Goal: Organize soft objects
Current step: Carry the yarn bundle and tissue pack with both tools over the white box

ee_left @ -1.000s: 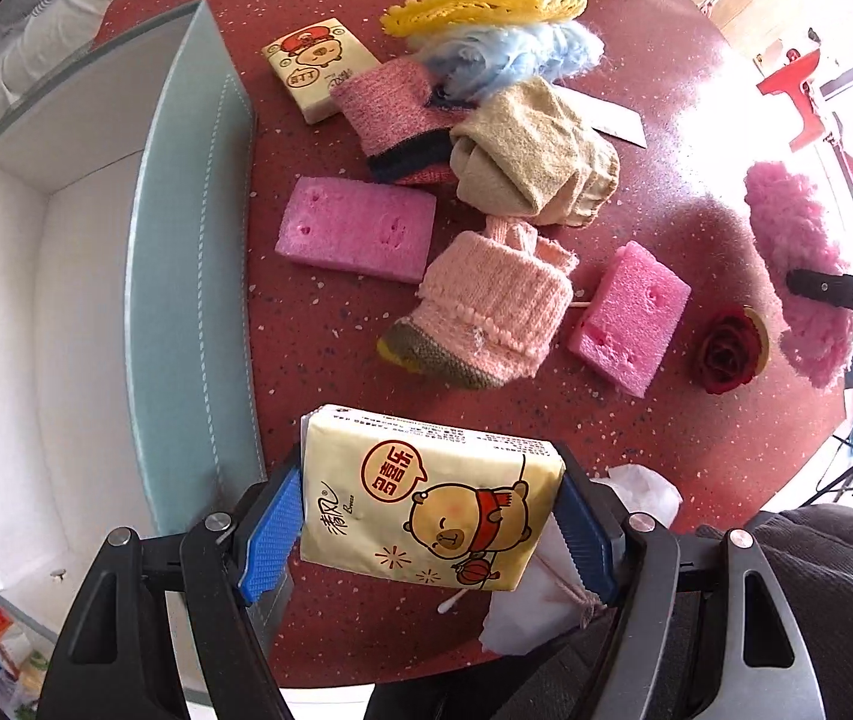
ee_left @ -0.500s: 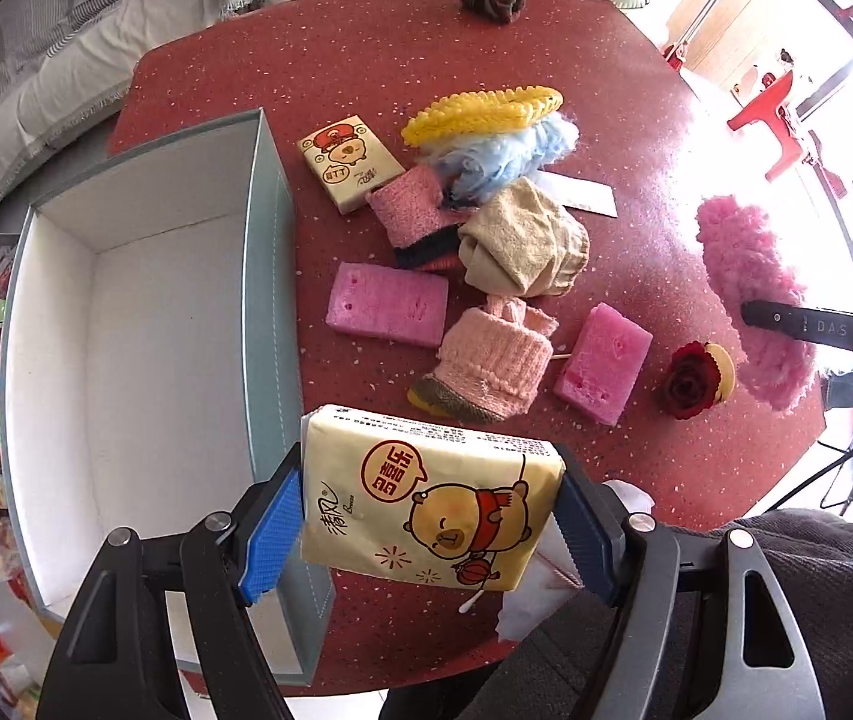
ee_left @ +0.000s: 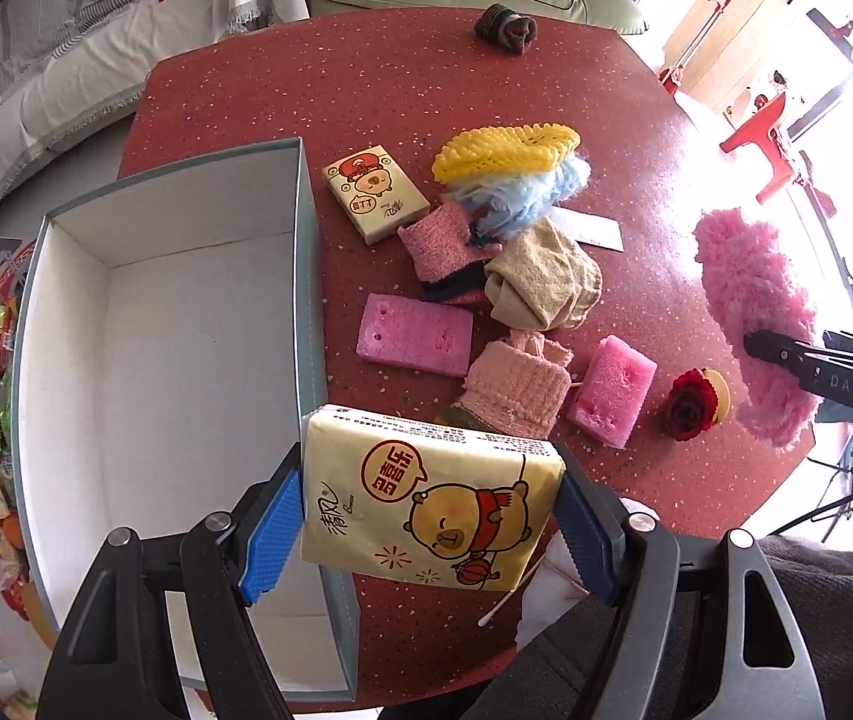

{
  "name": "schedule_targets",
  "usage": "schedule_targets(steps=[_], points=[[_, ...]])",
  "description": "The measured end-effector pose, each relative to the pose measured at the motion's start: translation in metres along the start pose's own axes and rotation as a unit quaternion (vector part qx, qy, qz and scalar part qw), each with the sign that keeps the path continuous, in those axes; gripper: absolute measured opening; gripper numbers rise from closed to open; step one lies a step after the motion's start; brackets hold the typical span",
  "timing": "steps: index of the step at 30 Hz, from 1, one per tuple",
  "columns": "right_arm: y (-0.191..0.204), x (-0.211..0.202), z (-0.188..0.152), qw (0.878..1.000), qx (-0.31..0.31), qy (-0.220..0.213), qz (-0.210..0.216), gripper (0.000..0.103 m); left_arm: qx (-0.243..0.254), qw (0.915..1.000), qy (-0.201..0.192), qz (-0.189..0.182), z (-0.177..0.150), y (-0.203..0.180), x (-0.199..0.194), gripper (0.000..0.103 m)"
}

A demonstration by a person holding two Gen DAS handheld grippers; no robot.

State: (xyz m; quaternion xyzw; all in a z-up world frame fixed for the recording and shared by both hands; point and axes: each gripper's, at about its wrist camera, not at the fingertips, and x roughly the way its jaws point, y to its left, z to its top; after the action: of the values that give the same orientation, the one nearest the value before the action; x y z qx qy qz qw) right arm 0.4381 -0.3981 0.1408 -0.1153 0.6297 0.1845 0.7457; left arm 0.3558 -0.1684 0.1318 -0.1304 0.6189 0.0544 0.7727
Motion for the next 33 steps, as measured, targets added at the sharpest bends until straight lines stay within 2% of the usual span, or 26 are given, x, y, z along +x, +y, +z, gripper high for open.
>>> schedule_targets(steps=[6, 13, 24, 29, 33], points=[[0.013, -0.018, -0.004, 1.0, -0.011, -0.023, 0.015, 0.052, 0.004, 0.9997, 0.007, -0.022, -0.004, 0.004, -0.006, 0.077], [0.033, -0.025, 0.004, 0.998, -0.048, -0.04, 0.027, 0.052, 0.001, 0.9995, -0.005, -0.031, -0.009, 0.014, -0.016, 0.077], [0.091, -0.04, 0.019, 0.987, -0.135, -0.068, 0.056, 0.052, -0.074, 0.996, -0.042, -0.025, -0.025, 0.064, -0.04, 0.077], [0.12, -0.041, 0.015, 0.98, -0.175, -0.062, 0.076, 0.052, -0.116, 0.9916, -0.055, -0.018, -0.039, 0.087, -0.051, 0.077], [0.145, -0.038, 0.006, 0.97, -0.221, -0.046, 0.091, 0.052, -0.149, 0.9875, -0.049, -0.013, -0.052, 0.106, -0.048, 0.077]])
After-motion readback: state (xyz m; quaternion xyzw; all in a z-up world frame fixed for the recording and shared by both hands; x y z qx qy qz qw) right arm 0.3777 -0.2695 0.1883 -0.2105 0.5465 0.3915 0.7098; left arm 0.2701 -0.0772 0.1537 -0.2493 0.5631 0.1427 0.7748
